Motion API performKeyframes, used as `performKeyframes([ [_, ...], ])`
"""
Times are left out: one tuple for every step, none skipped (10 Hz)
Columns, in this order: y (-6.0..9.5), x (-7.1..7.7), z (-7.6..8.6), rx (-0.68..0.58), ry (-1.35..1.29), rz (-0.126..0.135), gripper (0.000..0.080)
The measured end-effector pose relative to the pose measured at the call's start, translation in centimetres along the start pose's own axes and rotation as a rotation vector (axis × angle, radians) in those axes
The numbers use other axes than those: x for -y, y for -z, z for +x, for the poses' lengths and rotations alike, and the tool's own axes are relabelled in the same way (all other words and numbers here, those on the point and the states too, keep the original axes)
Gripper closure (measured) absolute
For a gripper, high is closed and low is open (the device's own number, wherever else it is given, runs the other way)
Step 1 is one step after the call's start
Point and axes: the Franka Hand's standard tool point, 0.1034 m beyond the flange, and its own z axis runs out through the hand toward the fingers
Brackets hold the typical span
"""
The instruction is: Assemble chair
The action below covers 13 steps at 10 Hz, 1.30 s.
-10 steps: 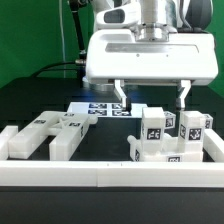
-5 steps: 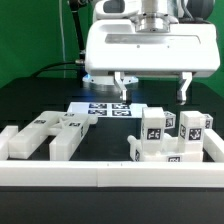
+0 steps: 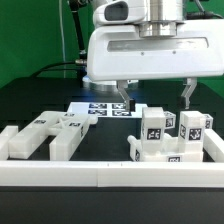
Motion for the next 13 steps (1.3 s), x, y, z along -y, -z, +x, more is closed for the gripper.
performKeyframes([
  [0.1,0.2,-0.4,0.105,-0.001,0.016,0.015],
  [0.1,0.1,-0.1,0.149,-0.002,0.022,0.015],
  [0.1,0.0,-0.3,0.236,-0.004,0.033,0.015],
  [-0.2,-0.1,0.2,0.274,-0.006,0.038,0.015],
  [-0.5,-0.2,0.7,0.258,-0.006,0.035,0.015],
  [-0.7,-0.3,0.5,0.261,-0.006,0.035,0.015],
  [-0.9,-0.4,0.5,0.259,-0.008,0.034,0.015],
  [-1.0,-0.5,0.5,0.261,-0.009,0.033,0.015],
  [-1.1,-0.5,0.4,0.261,-0.009,0.033,0.015],
  [-1.1,-0.5,0.4,0.26,-0.009,0.033,0.015],
  [-1.3,-0.5,0.3,0.258,-0.008,0.032,0.0275],
  [-1.3,-0.5,0.3,0.253,-0.008,0.031,0.0275],
  [-1.3,-0.5,0.3,0.253,-0.009,0.031,0.0414],
])
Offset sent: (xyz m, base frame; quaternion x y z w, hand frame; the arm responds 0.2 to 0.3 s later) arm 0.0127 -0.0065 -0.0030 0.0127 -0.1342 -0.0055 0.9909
